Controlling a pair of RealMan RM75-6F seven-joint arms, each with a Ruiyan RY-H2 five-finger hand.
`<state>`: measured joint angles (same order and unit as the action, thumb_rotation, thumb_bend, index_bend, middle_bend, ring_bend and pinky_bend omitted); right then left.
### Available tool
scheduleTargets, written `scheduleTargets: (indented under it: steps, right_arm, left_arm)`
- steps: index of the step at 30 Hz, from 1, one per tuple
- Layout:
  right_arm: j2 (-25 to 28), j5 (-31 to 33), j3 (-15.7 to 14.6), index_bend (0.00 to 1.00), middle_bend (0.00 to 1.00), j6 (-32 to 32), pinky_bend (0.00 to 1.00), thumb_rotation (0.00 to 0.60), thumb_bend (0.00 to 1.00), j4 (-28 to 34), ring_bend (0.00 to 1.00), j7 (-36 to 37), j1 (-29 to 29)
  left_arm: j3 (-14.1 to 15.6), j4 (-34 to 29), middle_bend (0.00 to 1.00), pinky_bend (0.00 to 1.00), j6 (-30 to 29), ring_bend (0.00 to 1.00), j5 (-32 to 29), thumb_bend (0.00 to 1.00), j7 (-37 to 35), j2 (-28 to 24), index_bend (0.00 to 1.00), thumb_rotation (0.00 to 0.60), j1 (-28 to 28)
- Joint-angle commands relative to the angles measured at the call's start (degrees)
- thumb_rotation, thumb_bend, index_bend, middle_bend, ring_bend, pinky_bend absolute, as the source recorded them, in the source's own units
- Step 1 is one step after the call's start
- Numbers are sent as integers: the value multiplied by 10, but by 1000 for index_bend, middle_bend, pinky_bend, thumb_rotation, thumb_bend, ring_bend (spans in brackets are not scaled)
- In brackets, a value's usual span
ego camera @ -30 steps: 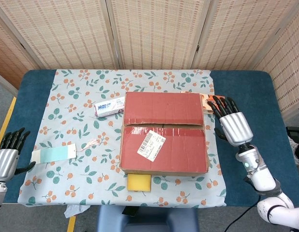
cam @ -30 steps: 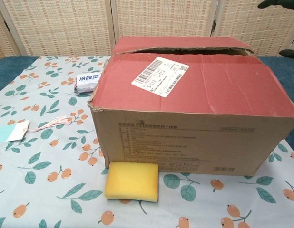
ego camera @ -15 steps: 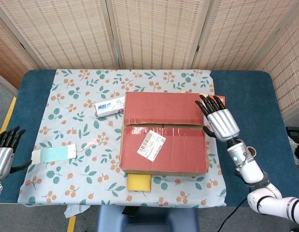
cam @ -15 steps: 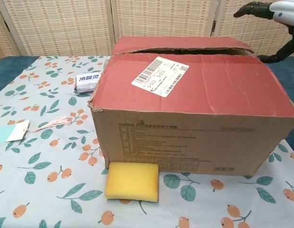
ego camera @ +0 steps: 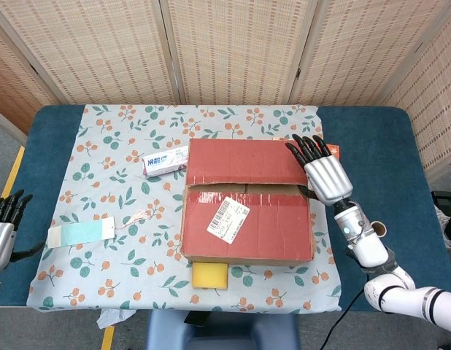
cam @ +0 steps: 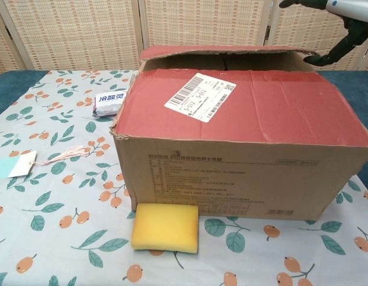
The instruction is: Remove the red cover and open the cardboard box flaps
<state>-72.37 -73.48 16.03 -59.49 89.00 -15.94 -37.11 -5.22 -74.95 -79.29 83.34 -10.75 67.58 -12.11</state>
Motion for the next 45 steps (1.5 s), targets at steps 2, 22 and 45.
scheduleTargets:
  steps: [2, 22, 45]
  right_arm:
    - [4, 10, 7, 11, 0, 6, 0, 600, 379, -1, 0, -2, -9]
    - [-14, 139, 111, 0, 0, 240, 0, 600, 378, -277, 0, 154, -197]
    - [174, -50, 25, 0, 0, 237, 0, 600, 379, -30, 0, 478, -73]
  left_arm:
    - [0, 1, 0, 0, 2, 0, -2, 247, 0, 0, 0, 600, 0]
    - [-7, 63, 0, 0, 39, 0, -16, 255, -18, 28, 0, 600, -23]
    - [-2, 106, 9, 0, 23, 10, 2, 249, -41, 50, 0, 600, -27]
